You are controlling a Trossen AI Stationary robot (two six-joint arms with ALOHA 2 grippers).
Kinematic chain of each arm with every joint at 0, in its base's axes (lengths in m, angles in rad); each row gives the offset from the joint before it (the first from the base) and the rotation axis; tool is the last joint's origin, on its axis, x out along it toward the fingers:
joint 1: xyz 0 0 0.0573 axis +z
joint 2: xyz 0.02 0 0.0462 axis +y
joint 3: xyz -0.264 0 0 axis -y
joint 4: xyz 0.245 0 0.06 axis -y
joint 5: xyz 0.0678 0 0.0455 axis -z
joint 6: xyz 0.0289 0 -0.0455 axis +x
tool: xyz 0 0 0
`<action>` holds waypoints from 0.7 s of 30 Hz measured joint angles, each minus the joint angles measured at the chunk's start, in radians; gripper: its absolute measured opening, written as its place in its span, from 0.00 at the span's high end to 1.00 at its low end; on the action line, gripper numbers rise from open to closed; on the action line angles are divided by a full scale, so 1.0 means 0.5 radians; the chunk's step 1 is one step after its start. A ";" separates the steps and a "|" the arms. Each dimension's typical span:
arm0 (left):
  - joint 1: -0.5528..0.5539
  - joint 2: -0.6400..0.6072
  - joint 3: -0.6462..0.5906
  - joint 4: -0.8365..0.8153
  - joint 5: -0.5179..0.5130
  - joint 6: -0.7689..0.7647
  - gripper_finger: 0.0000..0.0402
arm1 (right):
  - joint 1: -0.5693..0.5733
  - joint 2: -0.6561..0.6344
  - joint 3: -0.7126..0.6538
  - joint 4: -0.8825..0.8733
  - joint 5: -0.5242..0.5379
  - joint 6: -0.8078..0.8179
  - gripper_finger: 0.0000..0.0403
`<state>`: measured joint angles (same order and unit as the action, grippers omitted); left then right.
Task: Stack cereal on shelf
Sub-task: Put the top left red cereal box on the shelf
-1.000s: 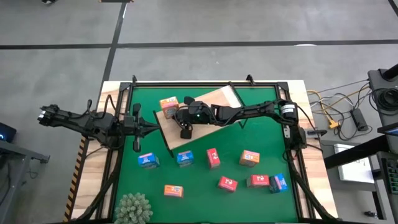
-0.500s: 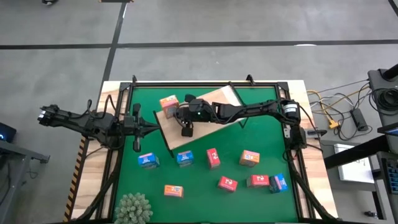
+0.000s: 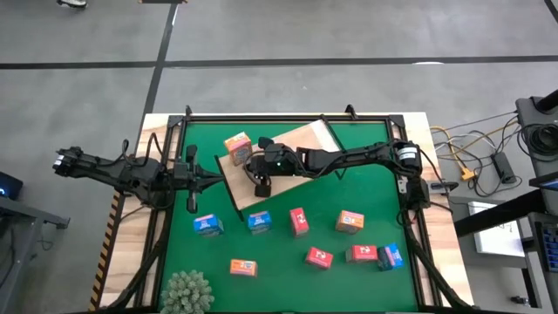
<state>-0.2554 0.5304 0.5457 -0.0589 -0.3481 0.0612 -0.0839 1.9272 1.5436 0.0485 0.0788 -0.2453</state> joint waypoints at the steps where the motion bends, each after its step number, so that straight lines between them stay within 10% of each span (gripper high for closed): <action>1: 0.000 0.001 0.000 -0.001 0.000 0.000 1.00 | 0.013 -0.015 0.000 -0.034 -0.001 0.005 0.98; 10: 0.000 0.012 0.000 0.036 0.000 0.034 1.00 | 0.123 -0.240 0.174 -0.646 -0.022 0.348 0.98; 21: 0.000 0.014 0.000 0.188 -0.001 0.242 1.00 | 0.343 -0.284 0.452 -1.239 -0.601 1.163 0.98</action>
<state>-0.2554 0.5373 0.5455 0.0352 -0.3485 0.1822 0.0877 1.7851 1.7697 -0.5711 -0.2219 0.3362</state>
